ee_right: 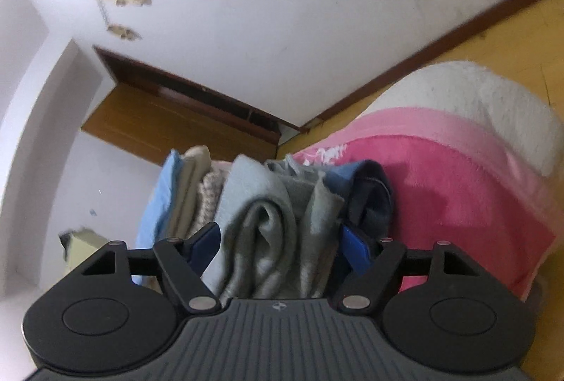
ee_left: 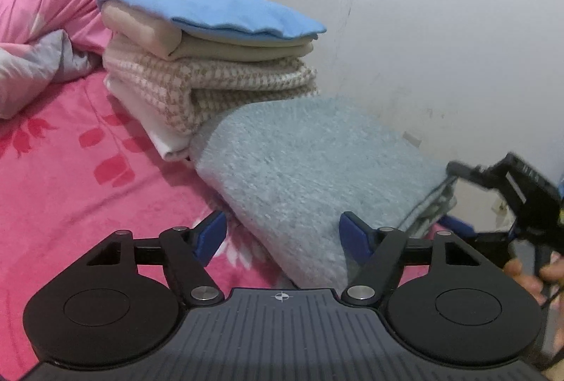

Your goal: Fold clothes

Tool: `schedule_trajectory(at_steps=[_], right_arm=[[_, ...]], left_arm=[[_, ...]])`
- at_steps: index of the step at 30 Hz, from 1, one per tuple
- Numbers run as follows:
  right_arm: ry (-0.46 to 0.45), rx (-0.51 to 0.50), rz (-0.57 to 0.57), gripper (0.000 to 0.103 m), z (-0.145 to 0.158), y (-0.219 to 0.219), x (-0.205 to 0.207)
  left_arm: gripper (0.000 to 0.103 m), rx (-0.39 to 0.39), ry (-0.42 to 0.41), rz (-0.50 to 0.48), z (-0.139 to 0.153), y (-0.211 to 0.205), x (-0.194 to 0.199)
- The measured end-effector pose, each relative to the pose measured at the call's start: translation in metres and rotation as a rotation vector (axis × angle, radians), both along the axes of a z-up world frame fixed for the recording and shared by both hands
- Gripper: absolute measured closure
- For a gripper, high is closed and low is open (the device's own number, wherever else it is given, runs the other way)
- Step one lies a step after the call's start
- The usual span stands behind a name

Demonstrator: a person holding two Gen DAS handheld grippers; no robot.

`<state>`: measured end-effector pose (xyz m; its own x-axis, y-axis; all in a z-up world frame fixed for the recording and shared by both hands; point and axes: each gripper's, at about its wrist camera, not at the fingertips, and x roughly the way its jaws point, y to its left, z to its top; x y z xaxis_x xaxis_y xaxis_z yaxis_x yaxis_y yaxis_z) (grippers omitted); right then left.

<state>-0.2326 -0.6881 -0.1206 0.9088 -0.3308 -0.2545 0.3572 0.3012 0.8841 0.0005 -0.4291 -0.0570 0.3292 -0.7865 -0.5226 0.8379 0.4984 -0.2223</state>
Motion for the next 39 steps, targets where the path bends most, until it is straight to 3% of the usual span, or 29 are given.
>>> schedule_trajectory(at_steps=[6,8,12,19,27,31,35,37,39], right_arm=[[0.094,-0.200,-0.037,0.033,0.011,0.027,0.011],[0.112,-0.224,-0.050,0.033,0.012,0.029,0.017],[0.097,-0.201,-0.072,0.034,0.007,0.023,0.025],[0.064,-0.229,-0.083,0.056,0.021,0.010,0.028],[0.051,-0.217,-0.052,0.059,0.019,-0.005,0.026],[0.022,-0.145,-0.040,0.049,0.001,-0.009,0.015],[0.042,-0.235,-0.062,0.041,0.014,0.010,-0.008],[0.046,-0.301,-0.103,0.029,0.023,0.013,-0.016],[0.041,-0.346,-0.137,0.026,0.031,0.011,-0.020]], left_arm=[[0.035,0.013,-0.023,-0.006,0.000,-0.006,-0.004],[0.036,0.022,-0.025,-0.006,0.000,-0.008,-0.005],[0.038,0.028,-0.037,-0.001,-0.001,-0.009,-0.008],[0.044,0.024,-0.041,-0.013,0.002,-0.012,-0.011],[0.045,0.017,-0.023,-0.037,0.003,-0.018,-0.014],[0.045,0.019,-0.019,-0.046,0.000,-0.018,-0.013],[0.044,0.008,0.003,-0.047,-0.003,-0.015,-0.008],[0.043,0.005,0.007,-0.046,-0.004,-0.014,-0.008],[0.043,0.002,0.009,-0.046,-0.004,-0.014,-0.007]])
